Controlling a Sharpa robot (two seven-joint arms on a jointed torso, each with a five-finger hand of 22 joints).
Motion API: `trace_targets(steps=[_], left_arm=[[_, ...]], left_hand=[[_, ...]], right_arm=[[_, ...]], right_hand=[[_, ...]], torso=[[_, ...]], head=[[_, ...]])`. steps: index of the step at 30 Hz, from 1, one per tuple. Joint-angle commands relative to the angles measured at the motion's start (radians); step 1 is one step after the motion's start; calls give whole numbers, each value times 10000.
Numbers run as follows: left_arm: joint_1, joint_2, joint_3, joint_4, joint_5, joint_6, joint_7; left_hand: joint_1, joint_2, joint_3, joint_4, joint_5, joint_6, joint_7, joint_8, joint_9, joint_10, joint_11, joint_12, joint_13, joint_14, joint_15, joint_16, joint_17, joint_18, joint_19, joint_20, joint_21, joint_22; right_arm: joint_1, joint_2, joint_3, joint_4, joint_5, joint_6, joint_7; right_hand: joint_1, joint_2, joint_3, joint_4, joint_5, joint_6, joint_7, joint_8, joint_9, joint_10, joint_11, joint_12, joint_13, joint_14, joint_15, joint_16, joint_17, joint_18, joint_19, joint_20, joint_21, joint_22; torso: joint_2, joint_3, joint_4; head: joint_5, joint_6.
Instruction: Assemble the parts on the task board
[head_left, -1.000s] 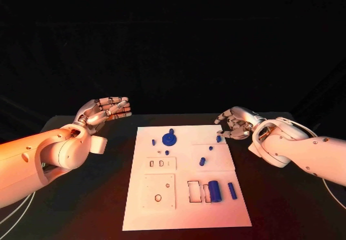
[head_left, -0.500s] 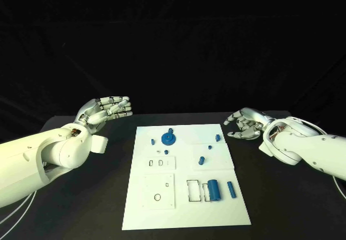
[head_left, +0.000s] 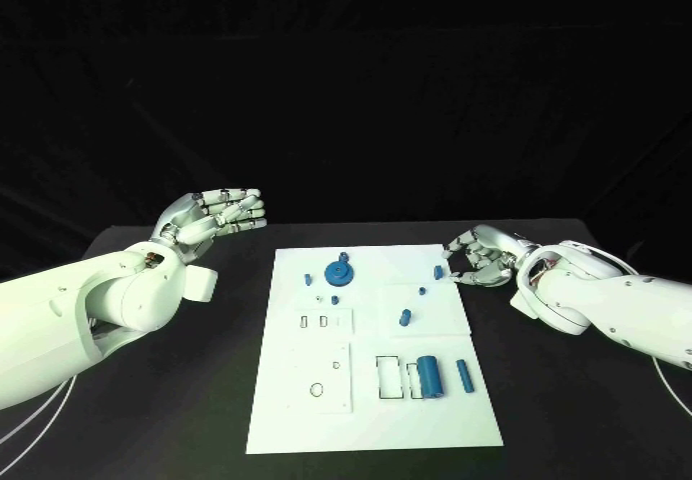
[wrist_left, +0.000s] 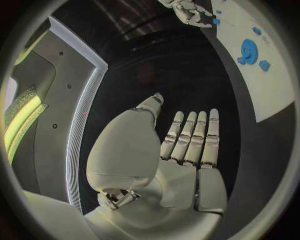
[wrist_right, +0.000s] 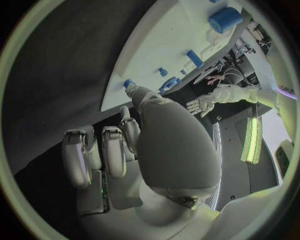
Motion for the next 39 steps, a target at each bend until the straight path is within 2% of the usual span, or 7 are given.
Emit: trace_targets(steps=[1, 12, 17, 31, 39], left_arm=[[7, 10, 7, 10, 32, 162, 87], [7, 13, 7, 5, 27, 164, 75], [7, 7, 7, 8, 24, 157, 64], [8, -2, 7, 18, 13, 150, 39], [8, -11, 7, 26, 11, 150, 25]], left_hand=[[122, -16, 9, -51, 38, 69, 887, 54, 8, 63, -16, 53, 11, 14, -24, 31, -4, 177, 95, 2, 44, 16], [122, -16, 9, -51, 38, 69, 887, 54, 8, 63, -16, 53, 11, 14, -24, 31, -4, 177, 95, 2, 44, 16], [128, -17, 13, -59, 37, 71, 881, 60, 1, 65, -18, 49, 6, -2, -26, 26, -23, 187, 126, 4, 50, 14], [149, -5, 28, -72, 35, 75, 879, 65, -1, 69, -20, 48, 4, -7, -27, 24, -33, 191, 139, 5, 51, 12], [149, -5, 28, -72, 35, 75, 879, 65, -1, 69, -20, 48, 4, -7, -27, 24, -33, 191, 139, 5, 51, 12]], right_arm=[[-37, 66, 0, -52, -78, 201, 101], [-83, 309, -10, -224, -53, 186, 1], [-112, 370, -14, -225, -20, 241, 0], [-187, 539, -20, -346, -5, 309, -99], [-202, 608, -22, -414, -5, 274, -160]], right_hand=[[-66, 6, -22, 61, 44, -6, 30, -14, -15, -8, 36, 2, 504, 947, 44, 44, 2190, -143, 1047, 24, 54, 2632], [-192, 88, 7, 177, 81, 94, 18, 42, -14, 84, 28, 98, 578, 952, 43, 54, 2209, -143, 1047, 31, 54, 2632], [-206, 126, 57, 201, 91, 195, -6, 97, -5, 132, 8, 150, 618, 954, 29, 58, 2216, -143, 1047, 24, 54, 2632], [-248, 160, 139, 238, 91, 392, -65, 209, 13, 193, -41, 211, 667, 957, -15, 64, 2228, -143, 1047, -6, 54, 2632], [-291, 282, 286, 273, 100, 646, -160, 380, 46, 264, -123, 278, 721, 959, -89, 66, 2235, -143, 1047, -69, 54, 2632]], torso=[[-10, 1, -5], [-10, 4, 1], [-2, 4, -12], [-18, 9, -15], [-13, 9, -16]], head=[[17, -36], [31, -80], [105, -113], [79, -143], [83, -163]])
